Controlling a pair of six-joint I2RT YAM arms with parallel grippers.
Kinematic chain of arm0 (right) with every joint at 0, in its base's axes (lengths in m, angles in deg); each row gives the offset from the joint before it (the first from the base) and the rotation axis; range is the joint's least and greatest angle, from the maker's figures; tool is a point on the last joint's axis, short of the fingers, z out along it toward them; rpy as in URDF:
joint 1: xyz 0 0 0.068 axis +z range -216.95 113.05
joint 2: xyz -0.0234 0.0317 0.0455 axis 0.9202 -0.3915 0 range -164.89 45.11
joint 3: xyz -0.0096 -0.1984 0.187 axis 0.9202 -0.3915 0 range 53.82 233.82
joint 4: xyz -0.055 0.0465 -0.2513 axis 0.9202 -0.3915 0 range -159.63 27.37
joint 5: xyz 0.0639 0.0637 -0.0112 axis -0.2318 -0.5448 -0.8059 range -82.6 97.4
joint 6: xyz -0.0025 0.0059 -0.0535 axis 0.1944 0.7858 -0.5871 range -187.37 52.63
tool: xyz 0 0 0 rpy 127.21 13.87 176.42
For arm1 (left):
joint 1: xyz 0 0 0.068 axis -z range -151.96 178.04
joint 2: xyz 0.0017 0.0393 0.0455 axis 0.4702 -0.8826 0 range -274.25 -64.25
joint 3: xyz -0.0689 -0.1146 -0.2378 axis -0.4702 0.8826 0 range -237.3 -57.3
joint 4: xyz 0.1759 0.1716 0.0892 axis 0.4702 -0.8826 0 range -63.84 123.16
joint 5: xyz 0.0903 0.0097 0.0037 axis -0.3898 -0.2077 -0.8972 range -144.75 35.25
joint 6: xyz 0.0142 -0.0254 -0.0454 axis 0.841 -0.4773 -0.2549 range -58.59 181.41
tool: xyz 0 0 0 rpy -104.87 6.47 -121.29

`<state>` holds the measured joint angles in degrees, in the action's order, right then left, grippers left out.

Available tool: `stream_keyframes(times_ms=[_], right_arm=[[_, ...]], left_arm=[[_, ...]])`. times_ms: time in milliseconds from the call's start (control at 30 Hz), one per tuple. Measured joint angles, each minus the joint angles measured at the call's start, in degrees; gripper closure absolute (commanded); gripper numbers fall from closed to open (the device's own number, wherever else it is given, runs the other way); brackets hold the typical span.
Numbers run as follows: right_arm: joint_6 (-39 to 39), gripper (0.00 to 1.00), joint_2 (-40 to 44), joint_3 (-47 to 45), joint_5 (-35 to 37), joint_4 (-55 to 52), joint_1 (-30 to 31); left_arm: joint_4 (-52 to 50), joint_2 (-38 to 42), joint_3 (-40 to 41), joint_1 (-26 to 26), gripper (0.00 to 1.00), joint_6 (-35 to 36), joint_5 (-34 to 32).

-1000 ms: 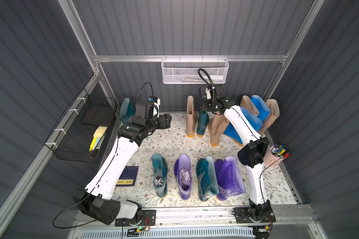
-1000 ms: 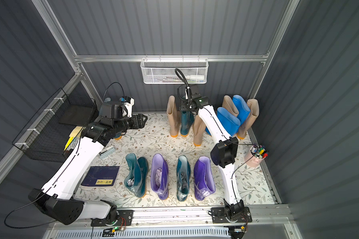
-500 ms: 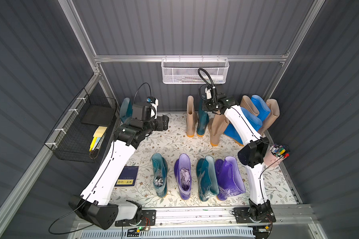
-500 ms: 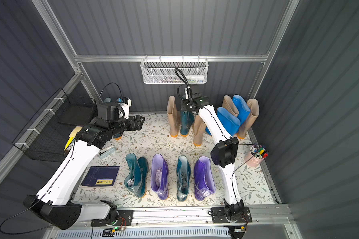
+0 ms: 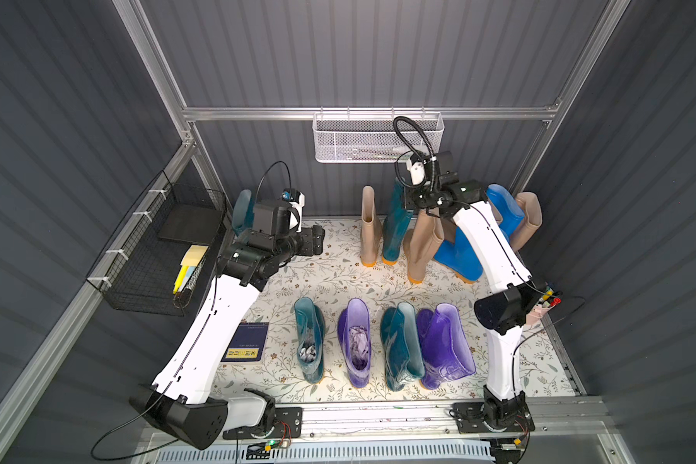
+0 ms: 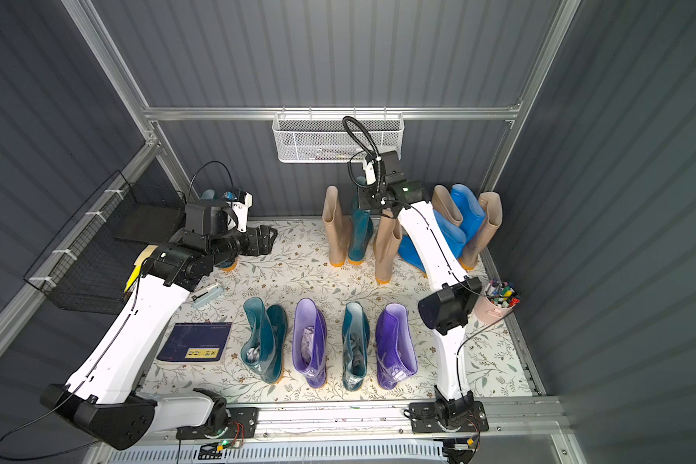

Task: Match and arrange rain boots in pairs
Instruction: Pick up the rain boot at the center of the board, then place the rain boot at the center of the board.

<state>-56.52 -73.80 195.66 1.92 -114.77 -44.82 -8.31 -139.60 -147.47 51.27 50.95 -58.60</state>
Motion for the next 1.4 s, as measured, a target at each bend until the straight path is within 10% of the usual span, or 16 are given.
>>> stream_keyframes(times_ms=[567, 1400], right_arm=[[-4.4, 1.0, 13.4, 6.6, -1.8, -0.2, 8.7], [-4.4, 1.0, 4.0, 11.5, -5.1, 8.0, 20.3]], left_arm=[[-2.0, 0.0, -3.6, 0.0, 0.16, 0.4, -1.7], [-14.0, -2.0, -9.2, 0.0, 0.15, -3.3, -12.3]])
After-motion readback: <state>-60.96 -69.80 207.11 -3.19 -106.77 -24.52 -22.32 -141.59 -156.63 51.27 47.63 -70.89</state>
